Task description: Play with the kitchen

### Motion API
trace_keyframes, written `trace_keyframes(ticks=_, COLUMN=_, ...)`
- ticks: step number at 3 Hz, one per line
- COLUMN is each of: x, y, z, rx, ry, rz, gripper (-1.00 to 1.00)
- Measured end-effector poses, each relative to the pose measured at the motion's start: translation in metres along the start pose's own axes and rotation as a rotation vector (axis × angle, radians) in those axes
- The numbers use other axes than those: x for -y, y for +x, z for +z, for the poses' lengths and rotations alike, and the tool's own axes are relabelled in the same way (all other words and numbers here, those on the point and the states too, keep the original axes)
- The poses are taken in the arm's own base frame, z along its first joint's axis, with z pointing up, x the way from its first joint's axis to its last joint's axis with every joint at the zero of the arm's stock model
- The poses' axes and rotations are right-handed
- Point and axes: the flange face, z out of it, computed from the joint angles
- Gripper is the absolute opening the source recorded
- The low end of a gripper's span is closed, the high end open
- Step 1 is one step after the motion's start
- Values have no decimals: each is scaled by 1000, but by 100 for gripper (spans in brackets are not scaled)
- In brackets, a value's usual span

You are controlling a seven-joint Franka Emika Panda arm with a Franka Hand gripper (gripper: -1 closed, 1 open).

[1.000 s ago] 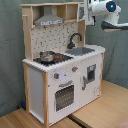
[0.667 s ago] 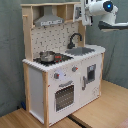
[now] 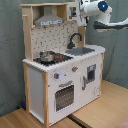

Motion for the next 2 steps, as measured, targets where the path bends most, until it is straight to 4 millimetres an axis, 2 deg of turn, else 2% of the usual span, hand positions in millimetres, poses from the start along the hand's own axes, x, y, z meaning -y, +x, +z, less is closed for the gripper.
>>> trace_keyframes(ticks=1, x=8, y=27, z=-17, rx=-31, ry=7, rz=5, gripper=-100)
trace_keyframes(ticks=2, x=16, y=38, z=-33, rx=-43, ry=1, rz=-1, gripper=-100)
